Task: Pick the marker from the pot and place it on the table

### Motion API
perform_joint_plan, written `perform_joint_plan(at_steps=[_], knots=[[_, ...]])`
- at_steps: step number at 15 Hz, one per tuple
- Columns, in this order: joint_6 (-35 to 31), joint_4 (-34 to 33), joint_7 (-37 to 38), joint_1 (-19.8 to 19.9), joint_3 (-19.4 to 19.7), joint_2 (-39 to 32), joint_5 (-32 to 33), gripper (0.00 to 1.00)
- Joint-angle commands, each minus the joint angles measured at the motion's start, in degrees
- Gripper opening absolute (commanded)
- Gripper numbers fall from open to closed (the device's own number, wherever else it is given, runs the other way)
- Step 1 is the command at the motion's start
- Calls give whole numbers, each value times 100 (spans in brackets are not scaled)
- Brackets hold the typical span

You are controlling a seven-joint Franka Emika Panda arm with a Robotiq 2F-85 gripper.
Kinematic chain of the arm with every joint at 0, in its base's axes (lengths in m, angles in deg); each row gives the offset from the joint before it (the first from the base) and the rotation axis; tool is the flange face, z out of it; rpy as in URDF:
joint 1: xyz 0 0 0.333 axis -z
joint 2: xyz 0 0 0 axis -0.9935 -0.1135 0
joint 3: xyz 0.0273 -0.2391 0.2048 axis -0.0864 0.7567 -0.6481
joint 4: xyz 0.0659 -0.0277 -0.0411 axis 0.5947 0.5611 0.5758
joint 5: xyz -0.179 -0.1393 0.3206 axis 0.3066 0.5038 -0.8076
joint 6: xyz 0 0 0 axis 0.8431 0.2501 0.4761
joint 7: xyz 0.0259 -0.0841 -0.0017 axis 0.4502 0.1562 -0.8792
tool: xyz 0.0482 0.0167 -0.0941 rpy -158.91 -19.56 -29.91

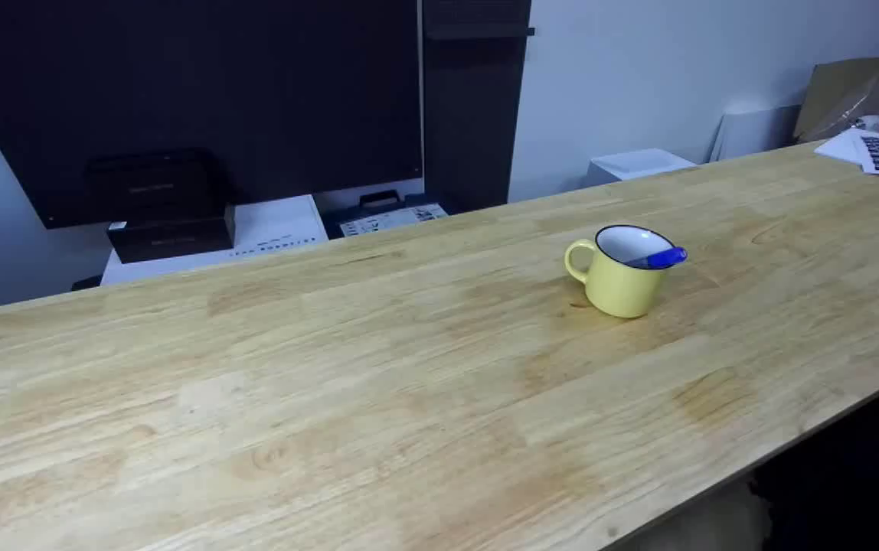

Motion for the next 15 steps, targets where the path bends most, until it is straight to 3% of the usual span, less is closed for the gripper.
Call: perform_joint_plan(at_steps=[1, 13, 15], knots=[[13, -11, 17, -34, 27, -3, 17, 100], [13, -11, 15, -34, 28, -6, 17, 100], [-412, -56, 119, 55, -20, -189, 197, 100]])
